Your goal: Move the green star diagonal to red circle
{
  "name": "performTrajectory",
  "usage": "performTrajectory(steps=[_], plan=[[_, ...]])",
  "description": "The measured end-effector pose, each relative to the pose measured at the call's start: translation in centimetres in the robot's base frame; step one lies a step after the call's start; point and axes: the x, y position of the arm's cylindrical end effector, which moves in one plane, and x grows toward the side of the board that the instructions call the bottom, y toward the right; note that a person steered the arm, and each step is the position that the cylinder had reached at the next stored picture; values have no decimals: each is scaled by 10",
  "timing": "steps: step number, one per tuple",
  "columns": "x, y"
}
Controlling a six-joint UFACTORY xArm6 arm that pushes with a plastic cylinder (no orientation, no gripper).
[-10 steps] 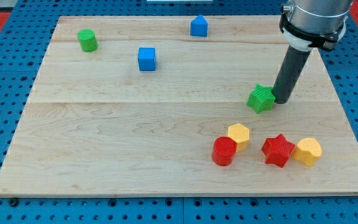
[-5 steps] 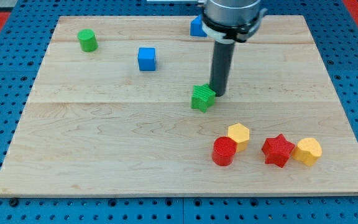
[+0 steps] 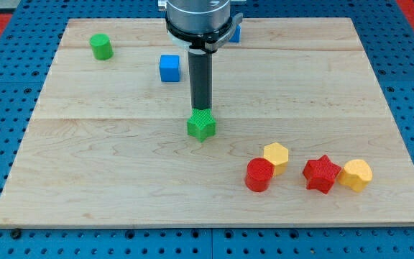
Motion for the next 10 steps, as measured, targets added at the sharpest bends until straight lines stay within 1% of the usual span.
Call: performTrajectory(steps=[2,3,4,5,7,10], plan=[[1,-1],[4,-15],[17,-35],[29,-43],[38,-43],[35,-43]])
